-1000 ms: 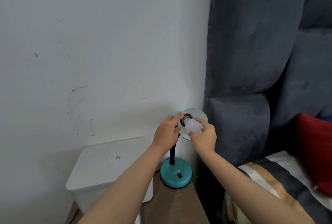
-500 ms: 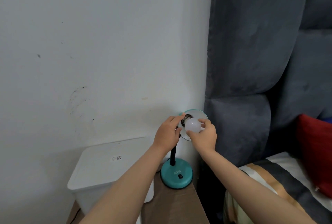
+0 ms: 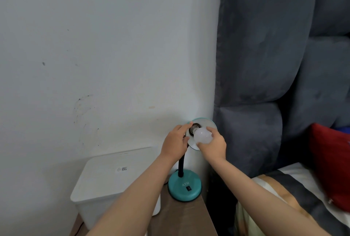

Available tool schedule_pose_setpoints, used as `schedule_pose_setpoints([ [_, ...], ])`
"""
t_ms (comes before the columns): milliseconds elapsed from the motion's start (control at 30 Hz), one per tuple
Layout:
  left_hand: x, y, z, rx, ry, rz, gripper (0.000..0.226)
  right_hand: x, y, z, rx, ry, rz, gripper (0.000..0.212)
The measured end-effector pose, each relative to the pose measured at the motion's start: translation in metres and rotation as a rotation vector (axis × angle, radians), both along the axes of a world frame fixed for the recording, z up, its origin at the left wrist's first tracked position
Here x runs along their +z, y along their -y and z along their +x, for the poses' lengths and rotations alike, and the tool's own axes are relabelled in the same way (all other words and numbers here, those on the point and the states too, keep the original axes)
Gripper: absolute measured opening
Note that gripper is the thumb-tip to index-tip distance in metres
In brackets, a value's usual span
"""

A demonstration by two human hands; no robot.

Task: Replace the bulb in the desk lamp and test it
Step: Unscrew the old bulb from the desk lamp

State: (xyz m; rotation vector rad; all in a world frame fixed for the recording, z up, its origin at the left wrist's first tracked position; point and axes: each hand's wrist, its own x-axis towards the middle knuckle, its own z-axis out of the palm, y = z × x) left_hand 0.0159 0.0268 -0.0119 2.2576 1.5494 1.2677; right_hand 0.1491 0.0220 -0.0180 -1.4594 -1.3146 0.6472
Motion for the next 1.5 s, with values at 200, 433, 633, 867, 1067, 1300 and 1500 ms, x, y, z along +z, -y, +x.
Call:
schedule_pose_setpoints([
  [200,-0.002,-0.001,0.000,0.001,-0.004,0.005,0.054,0.000,0.000,-0.004,-0.053,-0.205,0.023,0.045],
  [433,-0.001,-0.001,-0.001,-0.014,-0.002,0.007,0.054,0.008,0.002,-0.007,-0.150,-0.235,0.056,0.060],
  [633,-0.001,-0.001,-0.001,-0.012,0.001,0.007,0.053,0.012,0.001,-0.008,-0.114,-0.125,-0.079,0.063],
  [867,-0.002,-0.001,-0.001,-0.013,-0.002,0.007,0.053,0.016,0.000,-0.007,-0.078,-0.187,-0.089,0.044],
  [1067,-0.002,-0.001,-0.001,-0.014,0.014,-0.010,0.053,0.010,0.003,-0.007,-0.089,-0.268,-0.060,0.064],
  [1300,-0.002,-0.002,-0.001,-0.015,0.015,0.005,0.053,0.011,-0.001,-0.013,-0.089,-0.372,-0.075,0.054],
  [1500,-0.003,0.000,-0.001,-0.016,0.018,0.003,0.053,0.007,-0.001,-0.013,-0.166,-0.429,-0.004,0.019],
])
